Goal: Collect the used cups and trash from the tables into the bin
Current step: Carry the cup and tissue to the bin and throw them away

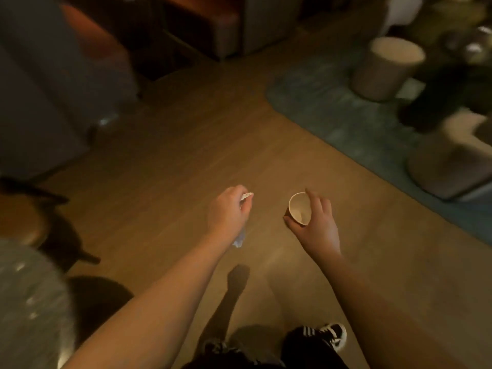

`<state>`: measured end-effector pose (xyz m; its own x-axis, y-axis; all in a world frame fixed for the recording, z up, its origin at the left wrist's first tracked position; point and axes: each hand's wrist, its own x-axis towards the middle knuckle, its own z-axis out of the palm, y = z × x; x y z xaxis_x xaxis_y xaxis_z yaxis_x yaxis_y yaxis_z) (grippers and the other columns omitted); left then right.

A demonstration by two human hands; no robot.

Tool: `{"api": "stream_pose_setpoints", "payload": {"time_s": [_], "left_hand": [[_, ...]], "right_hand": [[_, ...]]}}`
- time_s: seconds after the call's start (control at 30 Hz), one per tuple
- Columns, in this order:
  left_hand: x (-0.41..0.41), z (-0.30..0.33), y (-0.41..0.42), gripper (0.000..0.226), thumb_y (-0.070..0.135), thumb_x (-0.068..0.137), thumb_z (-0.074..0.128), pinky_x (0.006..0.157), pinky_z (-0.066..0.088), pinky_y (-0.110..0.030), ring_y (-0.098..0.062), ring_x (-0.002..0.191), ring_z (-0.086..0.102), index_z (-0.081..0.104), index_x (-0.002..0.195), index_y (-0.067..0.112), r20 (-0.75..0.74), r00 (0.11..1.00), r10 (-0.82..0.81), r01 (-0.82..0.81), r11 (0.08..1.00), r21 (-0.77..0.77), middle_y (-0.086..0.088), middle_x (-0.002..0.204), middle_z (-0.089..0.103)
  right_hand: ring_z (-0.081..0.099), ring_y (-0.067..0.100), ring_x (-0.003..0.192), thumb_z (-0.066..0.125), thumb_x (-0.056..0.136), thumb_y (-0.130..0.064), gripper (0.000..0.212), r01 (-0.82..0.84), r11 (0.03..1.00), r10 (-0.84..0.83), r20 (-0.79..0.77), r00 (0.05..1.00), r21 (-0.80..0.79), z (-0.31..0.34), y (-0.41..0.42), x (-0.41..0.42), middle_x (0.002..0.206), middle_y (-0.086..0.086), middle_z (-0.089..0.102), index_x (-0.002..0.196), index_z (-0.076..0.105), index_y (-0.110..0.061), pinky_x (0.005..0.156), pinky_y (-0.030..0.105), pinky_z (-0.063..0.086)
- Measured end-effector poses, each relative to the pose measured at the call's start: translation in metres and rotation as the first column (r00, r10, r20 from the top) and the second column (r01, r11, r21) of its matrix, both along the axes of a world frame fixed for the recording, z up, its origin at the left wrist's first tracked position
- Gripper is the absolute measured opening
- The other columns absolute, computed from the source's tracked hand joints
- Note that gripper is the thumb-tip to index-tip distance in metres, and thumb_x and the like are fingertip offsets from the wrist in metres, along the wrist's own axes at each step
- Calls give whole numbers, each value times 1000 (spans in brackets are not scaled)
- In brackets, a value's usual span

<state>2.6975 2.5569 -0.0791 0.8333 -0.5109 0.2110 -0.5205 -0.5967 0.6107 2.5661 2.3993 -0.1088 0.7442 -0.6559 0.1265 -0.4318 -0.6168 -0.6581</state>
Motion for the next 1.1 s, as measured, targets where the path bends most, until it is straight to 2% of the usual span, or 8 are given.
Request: {"api": "stream_pose_setpoints", "payload": {"time_s": [0.13,0.27,0.43,0.53,0.77,0.97,1.1], "left_hand": [[-60,-3,-118,13,25,90,58,64,43,-40,-30,77,58,63,86,14,-41,968,-248,247,968,-43,-6,82,63],[-149,-13,-241,14,30,89,59,55,43,-38,-31,71,59,60,81,18,-9,901,-433,433,901,1,-3,77,65],[-278,-24,-382,15,30,90,57,52,40,-35,-25,66,57,59,80,18,-37,734,-678,678,735,-3,0,75,62],[-349,-25,-448,18,30,91,55,51,39,-34,-19,63,53,56,77,19,-37,611,-791,791,611,-14,3,74,57],[-468,-20,-550,23,33,92,53,49,37,-31,-12,60,48,53,74,21,-27,359,-933,933,359,-16,6,69,52],[-529,-23,-622,22,32,93,53,50,31,-29,-14,60,47,54,75,20,-27,196,-980,981,196,-3,5,70,50],[-557,-33,-683,23,31,94,52,51,40,-34,-17,63,49,55,76,17,-55,116,-992,993,117,-13,3,71,53]], "right_hand": [[52,16,112,73,75,-46,78,264,964,-264,-2,965,21,-2,-82,-95,130,-7,40,140,33,-31,80,25,42],[53,16,108,72,75,-46,77,475,880,-473,-40,880,28,-11,-163,-209,129,-8,39,139,32,-31,79,28,45],[54,17,107,72,75,-47,78,684,729,-680,-86,728,27,-20,-252,-349,129,-7,39,139,30,-31,78,27,43],[53,16,109,73,74,-47,80,785,620,-781,-89,618,18,-20,-286,-421,132,-8,39,139,29,-33,82,29,48],[54,20,110,76,73,-45,84,935,353,-929,-109,355,31,-16,-326,-537,133,-6,40,141,29,-32,83,34,52],[52,21,113,77,72,-42,86,980,196,-973,-122,198,33,-17,-365,-585,135,-3,40,143,30,-29,85,36,52],[52,21,112,77,73,-41,85,992,118,-986,-111,122,40,-22,-414,-605,133,-2,41,143,32,-27,87,39,52]]}}
